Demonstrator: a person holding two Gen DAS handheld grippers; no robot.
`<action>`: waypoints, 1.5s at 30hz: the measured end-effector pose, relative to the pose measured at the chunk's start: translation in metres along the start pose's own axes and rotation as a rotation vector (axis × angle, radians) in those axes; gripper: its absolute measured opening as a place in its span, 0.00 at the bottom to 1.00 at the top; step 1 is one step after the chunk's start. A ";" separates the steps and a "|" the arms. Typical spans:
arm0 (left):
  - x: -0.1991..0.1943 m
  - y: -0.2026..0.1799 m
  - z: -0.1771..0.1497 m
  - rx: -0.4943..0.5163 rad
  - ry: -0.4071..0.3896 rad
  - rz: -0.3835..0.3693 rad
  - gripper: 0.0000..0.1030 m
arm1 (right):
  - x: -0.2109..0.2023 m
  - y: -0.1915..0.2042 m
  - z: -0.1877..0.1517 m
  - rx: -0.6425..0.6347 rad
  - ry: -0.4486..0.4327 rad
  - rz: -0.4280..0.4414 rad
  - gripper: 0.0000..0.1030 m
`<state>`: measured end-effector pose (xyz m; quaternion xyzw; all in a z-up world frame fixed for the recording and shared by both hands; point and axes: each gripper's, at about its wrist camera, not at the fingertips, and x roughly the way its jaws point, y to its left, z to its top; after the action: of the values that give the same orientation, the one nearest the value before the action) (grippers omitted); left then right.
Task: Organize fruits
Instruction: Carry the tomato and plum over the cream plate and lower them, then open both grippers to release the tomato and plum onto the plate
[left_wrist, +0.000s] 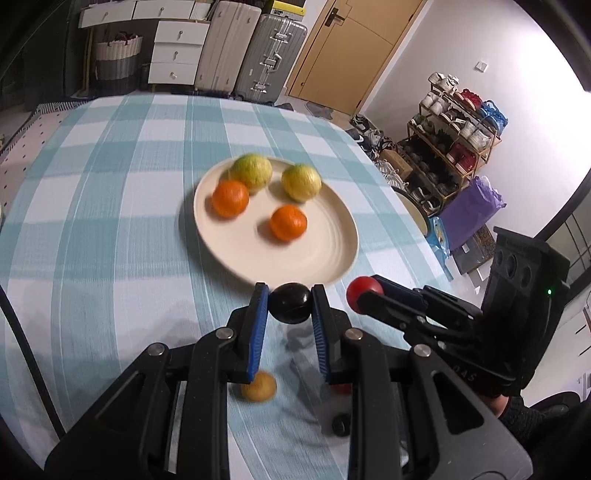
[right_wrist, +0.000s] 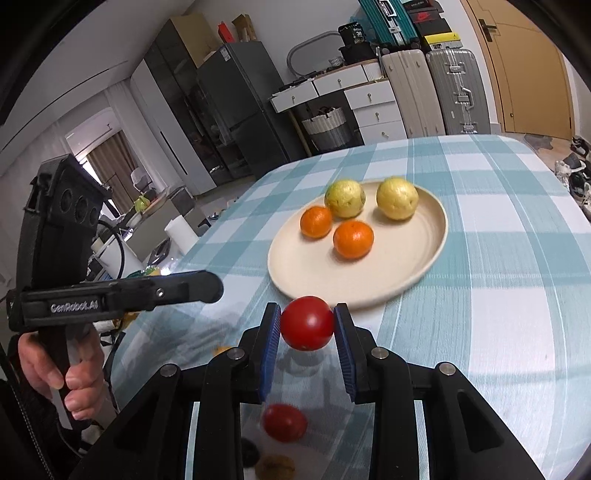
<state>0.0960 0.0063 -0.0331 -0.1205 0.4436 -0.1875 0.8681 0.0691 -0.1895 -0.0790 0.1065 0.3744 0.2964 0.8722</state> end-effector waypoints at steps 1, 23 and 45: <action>0.003 0.001 0.006 0.002 -0.001 0.000 0.20 | 0.001 -0.001 0.003 -0.002 -0.003 0.000 0.29; 0.098 0.003 0.108 0.027 0.032 -0.037 0.20 | 0.043 -0.048 0.072 0.041 -0.039 -0.049 0.29; 0.131 0.005 0.132 -0.014 0.040 -0.086 0.30 | 0.068 -0.059 0.085 0.039 -0.039 -0.117 0.38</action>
<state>0.2749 -0.0399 -0.0534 -0.1418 0.4566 -0.2238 0.8493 0.1926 -0.1931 -0.0844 0.1073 0.3686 0.2353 0.8929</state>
